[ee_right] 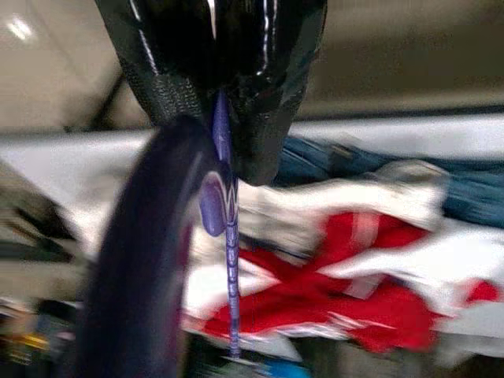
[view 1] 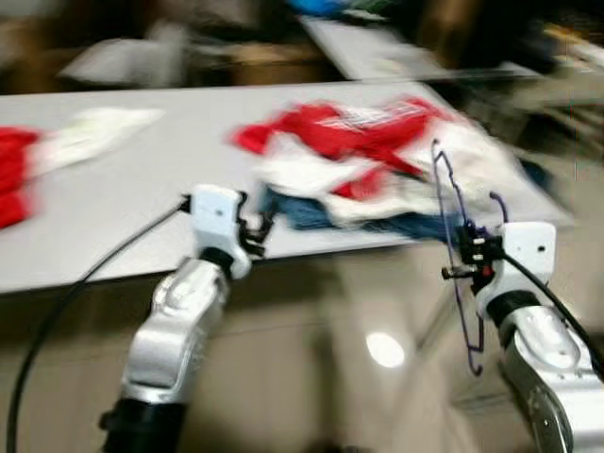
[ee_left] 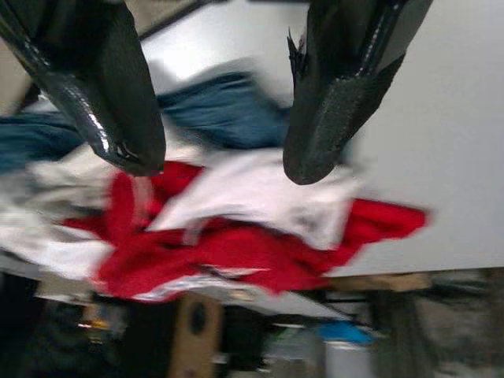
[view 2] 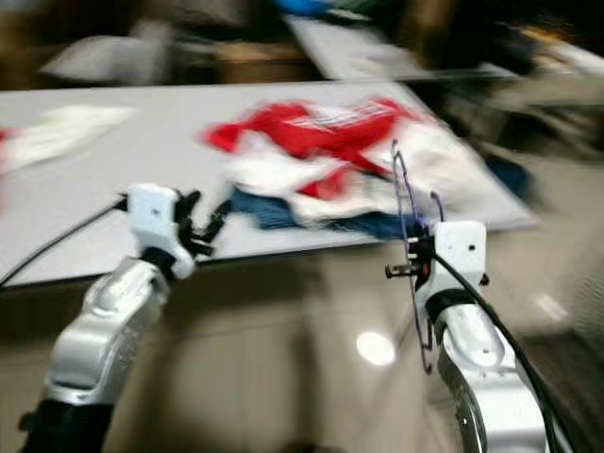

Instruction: Hang hanger

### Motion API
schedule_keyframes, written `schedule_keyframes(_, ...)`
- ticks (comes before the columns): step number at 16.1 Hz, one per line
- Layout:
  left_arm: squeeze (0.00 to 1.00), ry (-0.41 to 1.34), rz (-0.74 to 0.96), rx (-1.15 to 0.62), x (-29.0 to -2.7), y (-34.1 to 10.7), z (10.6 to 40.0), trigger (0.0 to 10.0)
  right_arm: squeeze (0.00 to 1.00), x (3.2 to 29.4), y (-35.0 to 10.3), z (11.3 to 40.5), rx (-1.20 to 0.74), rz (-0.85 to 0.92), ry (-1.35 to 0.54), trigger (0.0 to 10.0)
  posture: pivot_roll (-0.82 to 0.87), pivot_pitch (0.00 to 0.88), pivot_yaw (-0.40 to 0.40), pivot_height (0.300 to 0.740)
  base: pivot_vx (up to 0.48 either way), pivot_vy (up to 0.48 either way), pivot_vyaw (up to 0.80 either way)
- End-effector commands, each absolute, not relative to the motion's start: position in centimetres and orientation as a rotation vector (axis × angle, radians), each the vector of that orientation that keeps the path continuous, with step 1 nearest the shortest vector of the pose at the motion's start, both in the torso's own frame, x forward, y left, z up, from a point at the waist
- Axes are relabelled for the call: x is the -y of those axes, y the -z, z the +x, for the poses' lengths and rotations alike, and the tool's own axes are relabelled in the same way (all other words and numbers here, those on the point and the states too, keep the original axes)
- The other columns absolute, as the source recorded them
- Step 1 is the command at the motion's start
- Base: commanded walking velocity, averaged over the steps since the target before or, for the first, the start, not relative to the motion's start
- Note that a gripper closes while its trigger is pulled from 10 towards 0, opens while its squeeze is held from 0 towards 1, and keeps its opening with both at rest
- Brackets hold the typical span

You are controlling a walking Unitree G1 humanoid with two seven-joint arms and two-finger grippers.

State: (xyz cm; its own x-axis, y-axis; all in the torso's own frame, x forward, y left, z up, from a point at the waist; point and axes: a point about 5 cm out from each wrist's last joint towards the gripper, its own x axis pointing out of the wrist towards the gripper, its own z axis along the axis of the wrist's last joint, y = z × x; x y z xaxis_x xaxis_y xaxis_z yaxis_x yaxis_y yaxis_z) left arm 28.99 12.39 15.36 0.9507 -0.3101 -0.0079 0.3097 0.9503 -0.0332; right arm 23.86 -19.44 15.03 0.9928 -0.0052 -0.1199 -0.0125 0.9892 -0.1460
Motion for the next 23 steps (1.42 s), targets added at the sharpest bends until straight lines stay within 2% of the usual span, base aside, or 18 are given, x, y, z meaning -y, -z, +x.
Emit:
schedule_keyframes(1,0.00,0.339,-0.040,0.013,-11.9,-15.9,29.1,10.0,0.00,19.3,-15.4,24.0,-0.104,-0.154,-0.006,10.0,-0.05,0.000,-0.008,0.740,0.000,0.000,-0.74)
schedule_keyframes(9,0.00,0.323,-0.036,0.022,-12.3,-16.1,29.9,10.0,0.00,18.9,-15.7,24.2,-0.079,-0.193,-0.034,10.0,-0.05,0.000,-0.002,0.740,0.280,0.000,-0.09)
schedule_keyframes(12,0.00,0.318,-0.032,0.028,-12.5,-16.3,30.2,10.0,0.00,19.0,-15.7,24.3,-0.079,-0.197,-0.033,10.0,-0.06,0.000,0.001,0.740,0.370,0.000,-0.66)
schedule_keyframes(23,0.00,0.308,-0.001,0.038,-12.5,-16.4,30.5,10.0,0.00,18.8,-15.9,24.7,-0.060,-0.246,-0.048,10.0,-0.05,0.006,-0.008,0.740,0.368,0.000,0.00)
